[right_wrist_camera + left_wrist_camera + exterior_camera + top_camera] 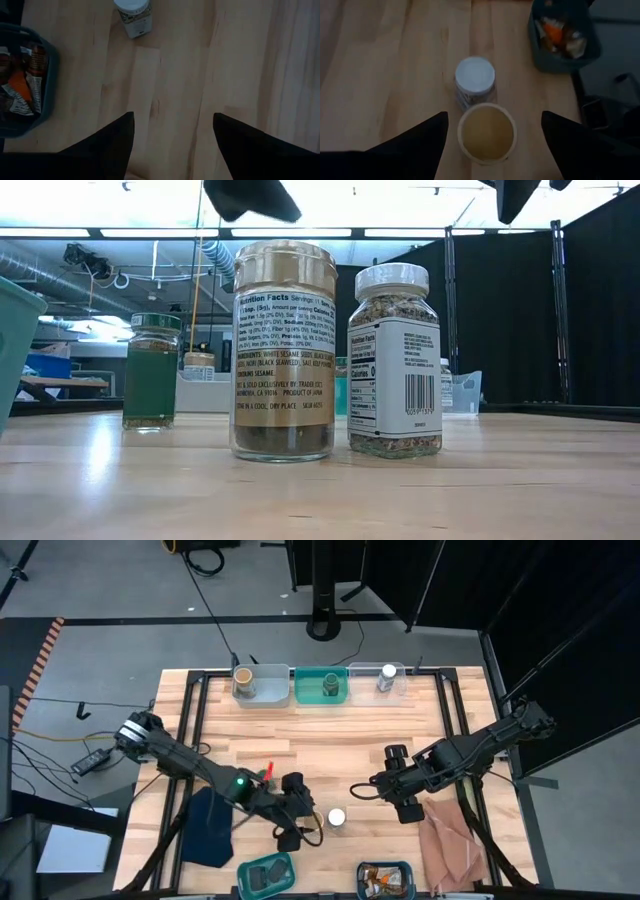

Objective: Sort spices by type
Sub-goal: Put the gold seasoning bottle into the gray bin

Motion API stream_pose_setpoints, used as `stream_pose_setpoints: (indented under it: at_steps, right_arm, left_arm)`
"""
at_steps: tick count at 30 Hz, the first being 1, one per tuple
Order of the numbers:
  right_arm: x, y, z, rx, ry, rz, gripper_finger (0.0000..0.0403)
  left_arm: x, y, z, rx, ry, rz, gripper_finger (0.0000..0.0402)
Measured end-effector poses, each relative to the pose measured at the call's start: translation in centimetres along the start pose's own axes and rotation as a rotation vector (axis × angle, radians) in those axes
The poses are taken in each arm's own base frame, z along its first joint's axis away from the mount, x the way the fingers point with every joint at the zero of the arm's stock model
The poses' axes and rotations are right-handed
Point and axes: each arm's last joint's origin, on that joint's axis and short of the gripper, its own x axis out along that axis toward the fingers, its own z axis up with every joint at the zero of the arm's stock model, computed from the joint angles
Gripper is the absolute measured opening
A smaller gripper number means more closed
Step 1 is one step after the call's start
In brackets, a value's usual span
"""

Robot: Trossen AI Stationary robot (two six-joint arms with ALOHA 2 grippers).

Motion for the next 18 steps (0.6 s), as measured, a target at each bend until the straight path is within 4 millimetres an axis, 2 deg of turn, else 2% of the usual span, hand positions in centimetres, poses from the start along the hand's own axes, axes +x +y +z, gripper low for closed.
stream_pose_setpoints:
  at_steps: [9,18]
  right_arm:
    - [0.0,0.1,0.1,0.041,-0.019,-0.018,0.0275]
    - [-0.1,0.8,0.0,0.048,-0.032,-0.007,0.0275]
  left_arm:
    - [4.0,-0.6,-1.7,0.072,0.077,0.029,0.0326]
    - [5.8,-0.7,-2.7,0.085,0.129,0.05,0.0326]
